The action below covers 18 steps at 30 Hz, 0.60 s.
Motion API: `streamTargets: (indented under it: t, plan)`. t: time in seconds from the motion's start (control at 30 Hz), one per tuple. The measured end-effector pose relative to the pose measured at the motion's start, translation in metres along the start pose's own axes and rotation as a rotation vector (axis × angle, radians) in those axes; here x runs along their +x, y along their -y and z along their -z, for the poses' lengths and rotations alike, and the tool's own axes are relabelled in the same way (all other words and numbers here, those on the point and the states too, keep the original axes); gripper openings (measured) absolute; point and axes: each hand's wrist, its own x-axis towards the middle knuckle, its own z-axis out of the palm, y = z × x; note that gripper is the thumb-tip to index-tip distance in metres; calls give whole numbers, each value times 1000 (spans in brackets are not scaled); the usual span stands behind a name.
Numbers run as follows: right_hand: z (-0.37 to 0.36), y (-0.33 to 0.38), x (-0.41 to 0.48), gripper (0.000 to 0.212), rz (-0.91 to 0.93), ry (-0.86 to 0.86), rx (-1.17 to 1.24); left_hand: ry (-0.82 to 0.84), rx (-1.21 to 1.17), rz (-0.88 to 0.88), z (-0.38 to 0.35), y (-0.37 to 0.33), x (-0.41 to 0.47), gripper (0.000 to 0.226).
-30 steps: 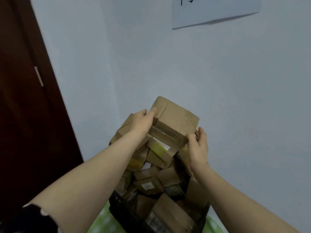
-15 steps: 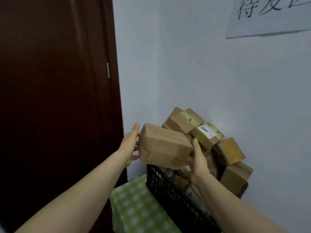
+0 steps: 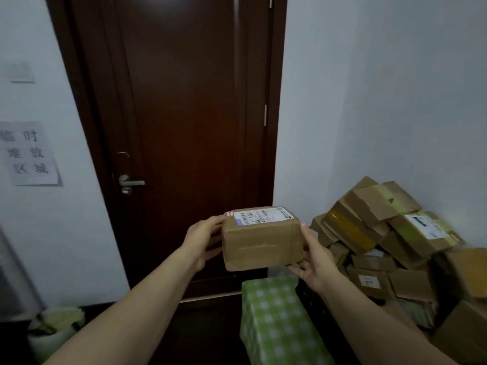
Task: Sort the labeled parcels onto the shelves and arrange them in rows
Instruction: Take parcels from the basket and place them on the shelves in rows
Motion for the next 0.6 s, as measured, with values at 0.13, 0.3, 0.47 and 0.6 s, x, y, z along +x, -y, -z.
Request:
streamTargets:
  t: [0.13,0.3,0.47,0.6]
  plan:
    - [-14,-6,-7,42,-57,58,-134,-98,3,-41,17,9,-7,51]
    - [-23,-13,-9,15,-42,122,-68,-144,-74,-15,35,17,-11,78]
    - [-46,-37,-6,65,-53,227,89,58,-80,193,17,22,-29,113]
    - [-57,-49,-11,103,-46,361,5,67,-148,94,3,23,-29,76]
